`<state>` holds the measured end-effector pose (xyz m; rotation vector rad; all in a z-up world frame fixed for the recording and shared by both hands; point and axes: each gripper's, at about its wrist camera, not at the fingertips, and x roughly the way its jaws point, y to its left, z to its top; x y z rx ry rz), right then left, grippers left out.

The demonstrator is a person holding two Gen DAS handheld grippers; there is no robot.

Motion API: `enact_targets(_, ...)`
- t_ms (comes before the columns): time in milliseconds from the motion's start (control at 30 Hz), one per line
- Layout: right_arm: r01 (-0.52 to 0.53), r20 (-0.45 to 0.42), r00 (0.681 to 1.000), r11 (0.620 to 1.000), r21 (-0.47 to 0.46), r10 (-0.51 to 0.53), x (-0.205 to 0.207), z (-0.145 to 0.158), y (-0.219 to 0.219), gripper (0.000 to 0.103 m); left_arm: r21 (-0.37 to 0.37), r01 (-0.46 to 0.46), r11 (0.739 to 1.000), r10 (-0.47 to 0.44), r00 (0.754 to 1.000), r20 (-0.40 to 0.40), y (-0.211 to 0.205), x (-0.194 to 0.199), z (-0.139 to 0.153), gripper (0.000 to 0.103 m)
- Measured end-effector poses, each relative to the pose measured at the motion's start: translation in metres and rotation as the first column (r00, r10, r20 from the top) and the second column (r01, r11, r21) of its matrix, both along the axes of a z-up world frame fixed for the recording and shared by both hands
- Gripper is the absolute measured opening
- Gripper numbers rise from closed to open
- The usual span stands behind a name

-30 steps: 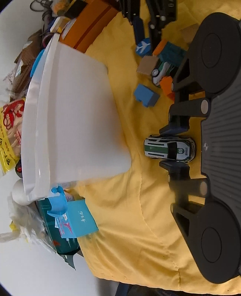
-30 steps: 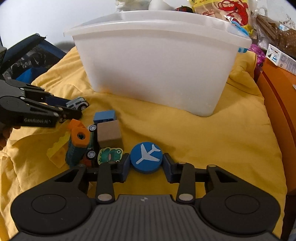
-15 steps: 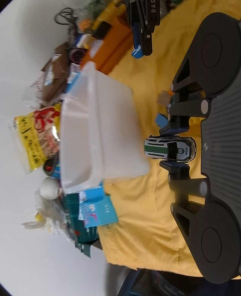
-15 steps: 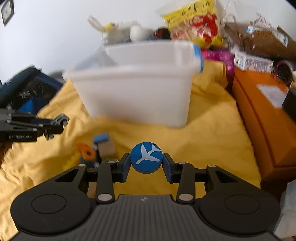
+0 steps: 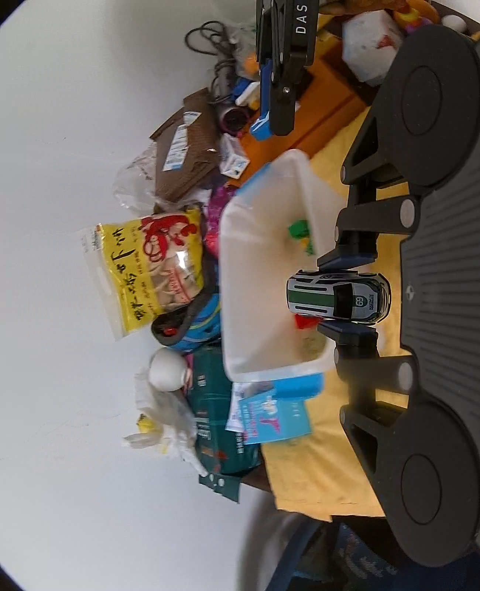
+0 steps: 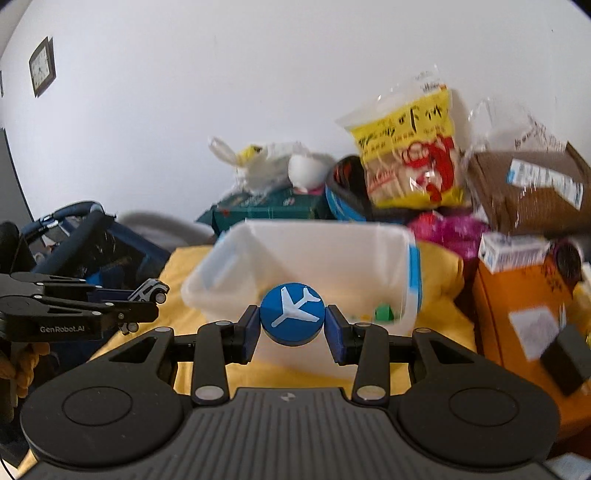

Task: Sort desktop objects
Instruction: 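Carry the car and airplane disc over the white bin and open both tools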

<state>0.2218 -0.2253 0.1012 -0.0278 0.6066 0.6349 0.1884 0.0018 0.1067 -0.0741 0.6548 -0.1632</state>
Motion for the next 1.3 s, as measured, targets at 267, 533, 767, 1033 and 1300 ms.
enact_targets(267, 0.016, 0.006, 1.000, 1.000, -0.010, -0.016, 0.031, 0.034, 0.010, 0.042, 0.000, -0.026, 1.000, 0.026, 1.000, 0.013, 0.001, 0.034, 0.035, 0.033)
enact_targets(533, 0.022, -0.055, 0.998, 1.000, -0.022, -0.023, 0.060, 0.050, 0.017, 0.042, 0.014, -0.002, 1.000, 0.003, 0.999, -0.038, -0.005, 0.063, 0.045, 0.033)
enact_targets(767, 0.024, -0.136, 0.990, 0.996, -0.085, -0.036, 0.090, 0.043, 0.026, 0.042, 0.018, -0.002, 1.000, 0.004, 0.995, -0.097, -0.005, 0.091, 0.046, 0.033)
enact_targets(1033, 0.040, -0.198, 0.978, 0.992, -0.116, -0.062, 0.109, 0.030, 0.032, 0.042, 0.018, -0.005, 1.000, 0.008, 0.986, -0.167, -0.002, 0.113, 0.036, 0.033)
enact_targets(1300, 0.068, -0.201, 0.974, 0.982, -0.179, -0.104, 0.123, 0.017, 0.040, 0.056, 0.080, -0.055, 0.995, 0.068, 0.983, -0.168, -0.001, 0.122, 0.025, 0.063)
